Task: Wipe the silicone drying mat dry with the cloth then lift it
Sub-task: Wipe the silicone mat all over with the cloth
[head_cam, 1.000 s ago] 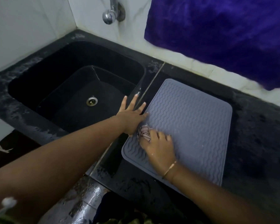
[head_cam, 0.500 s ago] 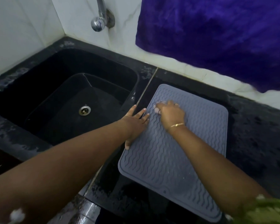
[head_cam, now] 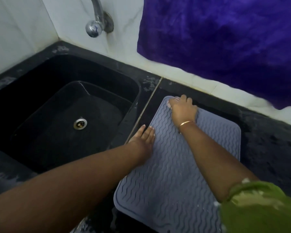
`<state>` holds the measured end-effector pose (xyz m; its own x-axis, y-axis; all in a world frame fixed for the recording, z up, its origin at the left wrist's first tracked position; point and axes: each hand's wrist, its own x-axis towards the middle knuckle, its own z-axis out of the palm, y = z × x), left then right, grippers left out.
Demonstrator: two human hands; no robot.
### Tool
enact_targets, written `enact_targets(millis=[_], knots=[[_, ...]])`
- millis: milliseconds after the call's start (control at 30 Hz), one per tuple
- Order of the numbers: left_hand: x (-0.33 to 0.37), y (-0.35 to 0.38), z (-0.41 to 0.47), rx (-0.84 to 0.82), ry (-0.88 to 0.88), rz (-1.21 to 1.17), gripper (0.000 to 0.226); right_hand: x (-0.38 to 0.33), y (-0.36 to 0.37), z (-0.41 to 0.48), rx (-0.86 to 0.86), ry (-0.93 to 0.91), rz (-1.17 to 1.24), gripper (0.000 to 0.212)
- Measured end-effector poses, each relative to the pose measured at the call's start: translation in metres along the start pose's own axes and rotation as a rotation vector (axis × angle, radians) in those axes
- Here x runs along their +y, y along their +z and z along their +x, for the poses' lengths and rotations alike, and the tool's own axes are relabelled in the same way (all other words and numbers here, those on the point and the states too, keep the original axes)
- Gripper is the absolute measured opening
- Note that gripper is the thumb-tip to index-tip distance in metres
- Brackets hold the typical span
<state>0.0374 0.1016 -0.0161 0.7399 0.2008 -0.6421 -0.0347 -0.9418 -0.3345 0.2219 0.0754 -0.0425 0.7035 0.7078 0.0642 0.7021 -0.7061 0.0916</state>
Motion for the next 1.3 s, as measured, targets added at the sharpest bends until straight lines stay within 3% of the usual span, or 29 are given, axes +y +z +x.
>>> enact_targets(millis=[100, 200, 333, 467, 633, 900, 1000, 1067, 1167, 1300], knots=[[0.002, 0.004, 0.003, 0.04, -0.025, 0.014, 0.081, 0.0, 0.002, 0.025, 0.0, 0.08, 0.046, 0.038], [0.0, 0.002, 0.002, 0.023, -0.004, 0.01, 0.088, -0.011, -0.005, 0.026, -0.036, 0.162, 0.07, 0.039], [0.0, 0.0, 0.006, 0.027, -0.015, 0.0, 0.08, -0.025, -0.01, -0.025, -0.089, 0.061, 0.143, 0.033], [0.002, 0.002, 0.013, 0.017, -0.038, -0.054, 0.073, -0.043, -0.008, -0.103, -0.031, -0.03, 0.17, 0.032], [0.0, -0.003, 0.014, -0.109, -0.019, -0.081, 0.107, -0.013, -0.004, -0.06, 0.001, -0.063, 0.154, 0.026], [-0.007, 0.0, 0.021, -0.205, -0.005, -0.246, 0.111, 0.002, -0.006, 0.02, -0.023, -0.121, 0.076, 0.034], [-0.008, 0.001, 0.022, -0.279, -0.011, -0.194, 0.148, 0.026, -0.004, 0.011, -0.029, -0.096, 0.085, 0.03], [-0.007, 0.002, 0.023, -0.292, -0.021, -0.162, 0.16, 0.054, -0.005, 0.007, -0.033, 0.004, 0.101, 0.031], [-0.006, 0.002, 0.023, -0.284, -0.035, -0.154, 0.161, 0.075, -0.014, 0.008, -0.081, 0.131, 0.158, 0.032], [-0.007, 0.003, 0.025, -0.289, -0.04, -0.156, 0.162, 0.038, -0.024, -0.003, -0.132, 0.06, 0.09, 0.033]])
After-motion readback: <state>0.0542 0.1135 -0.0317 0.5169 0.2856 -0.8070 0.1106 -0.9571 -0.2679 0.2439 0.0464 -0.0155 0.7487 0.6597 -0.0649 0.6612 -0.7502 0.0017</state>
